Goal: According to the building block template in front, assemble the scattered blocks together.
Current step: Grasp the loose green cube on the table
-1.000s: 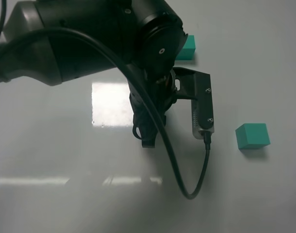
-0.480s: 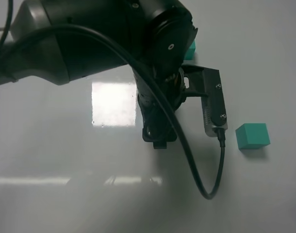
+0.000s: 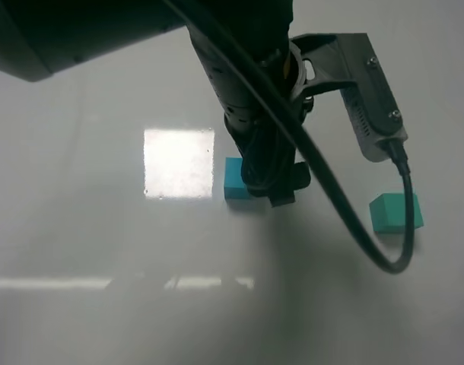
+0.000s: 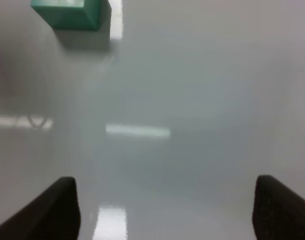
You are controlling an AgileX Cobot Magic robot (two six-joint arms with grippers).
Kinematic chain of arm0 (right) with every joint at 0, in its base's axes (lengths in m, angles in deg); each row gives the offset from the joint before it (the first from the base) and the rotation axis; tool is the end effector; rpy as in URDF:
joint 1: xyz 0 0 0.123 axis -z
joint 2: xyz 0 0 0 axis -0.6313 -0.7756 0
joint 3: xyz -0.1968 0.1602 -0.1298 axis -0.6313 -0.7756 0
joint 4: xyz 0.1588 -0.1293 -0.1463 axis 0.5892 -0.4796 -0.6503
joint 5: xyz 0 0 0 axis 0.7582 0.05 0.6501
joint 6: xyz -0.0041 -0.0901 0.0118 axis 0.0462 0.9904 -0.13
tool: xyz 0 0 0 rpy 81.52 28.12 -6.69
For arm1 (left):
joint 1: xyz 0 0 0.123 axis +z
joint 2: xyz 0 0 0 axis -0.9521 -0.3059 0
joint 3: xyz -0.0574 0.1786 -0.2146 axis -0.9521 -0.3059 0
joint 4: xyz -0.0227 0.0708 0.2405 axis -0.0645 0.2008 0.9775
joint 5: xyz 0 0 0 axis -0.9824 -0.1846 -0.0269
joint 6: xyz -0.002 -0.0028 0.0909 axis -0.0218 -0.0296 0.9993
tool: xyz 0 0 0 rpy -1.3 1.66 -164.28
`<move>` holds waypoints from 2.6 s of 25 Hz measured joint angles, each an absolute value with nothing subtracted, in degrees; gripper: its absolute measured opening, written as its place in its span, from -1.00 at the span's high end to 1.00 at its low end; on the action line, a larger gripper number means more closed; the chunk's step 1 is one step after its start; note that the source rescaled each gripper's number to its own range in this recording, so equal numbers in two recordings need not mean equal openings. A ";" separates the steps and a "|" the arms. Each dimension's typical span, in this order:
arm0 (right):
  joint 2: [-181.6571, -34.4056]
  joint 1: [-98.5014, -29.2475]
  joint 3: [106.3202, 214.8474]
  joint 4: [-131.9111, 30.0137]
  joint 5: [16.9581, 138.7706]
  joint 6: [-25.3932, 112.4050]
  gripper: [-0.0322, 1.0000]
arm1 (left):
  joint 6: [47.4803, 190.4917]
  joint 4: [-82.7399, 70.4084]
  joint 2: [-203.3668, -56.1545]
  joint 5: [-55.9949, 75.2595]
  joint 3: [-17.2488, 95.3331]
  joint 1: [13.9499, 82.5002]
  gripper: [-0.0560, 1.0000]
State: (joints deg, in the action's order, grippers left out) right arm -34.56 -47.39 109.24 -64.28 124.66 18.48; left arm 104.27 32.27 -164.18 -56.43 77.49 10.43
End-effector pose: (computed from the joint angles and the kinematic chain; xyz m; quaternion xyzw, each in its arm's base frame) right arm -0.0021 -0.0075 0.2853 -0.0438 0.8262 0.0036 0.5617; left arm 0.2250 -0.3428 0.4023 0.6110 0.7009 0.0934 0.3559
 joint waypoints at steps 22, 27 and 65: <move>-34.56 -47.39 109.24 -64.28 124.66 18.48 -0.35 | 76.37 19.55 -137.47 -56.36 67.04 51.66 -0.98; -34.56 -47.39 109.24 -64.28 124.66 18.48 -0.35 | 86.11 11.38 -129.78 -56.42 54.45 70.64 -0.87; -34.56 -47.39 109.24 -64.28 124.66 18.48 -0.35 | 79.66 8.78 -56.40 -51.24 -9.74 77.63 -0.51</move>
